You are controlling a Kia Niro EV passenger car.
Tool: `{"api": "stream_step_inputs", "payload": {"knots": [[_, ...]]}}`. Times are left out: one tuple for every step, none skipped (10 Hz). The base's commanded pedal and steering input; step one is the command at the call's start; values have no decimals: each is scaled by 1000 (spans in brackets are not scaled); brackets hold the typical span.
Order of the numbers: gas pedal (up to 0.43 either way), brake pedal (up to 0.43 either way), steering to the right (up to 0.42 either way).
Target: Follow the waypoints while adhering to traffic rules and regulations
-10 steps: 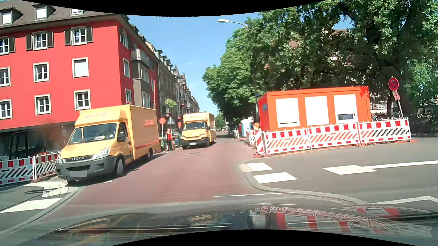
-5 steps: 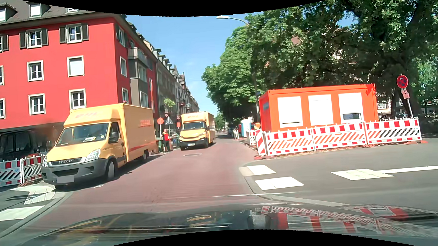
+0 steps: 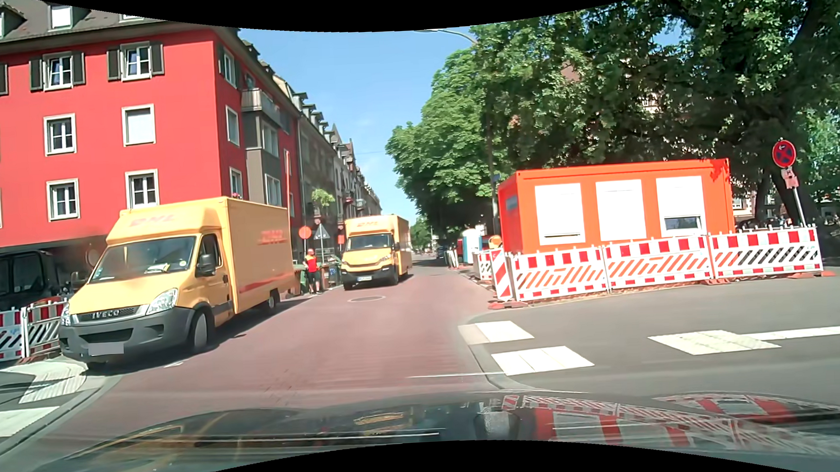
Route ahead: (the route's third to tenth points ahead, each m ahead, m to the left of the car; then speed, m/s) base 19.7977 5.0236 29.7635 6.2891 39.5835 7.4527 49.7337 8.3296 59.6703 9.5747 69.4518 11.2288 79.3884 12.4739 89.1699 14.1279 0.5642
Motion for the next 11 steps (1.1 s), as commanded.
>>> {"api": "stream_step_inputs", "payload": {"knots": [[0,183,7],[0,183,8],[0,183,7],[0,183,8],[0,183,8],[0,183,7],[0,183,8],[0,183,8],[0,177,7],[0,171,8],[0,165,8]]}}
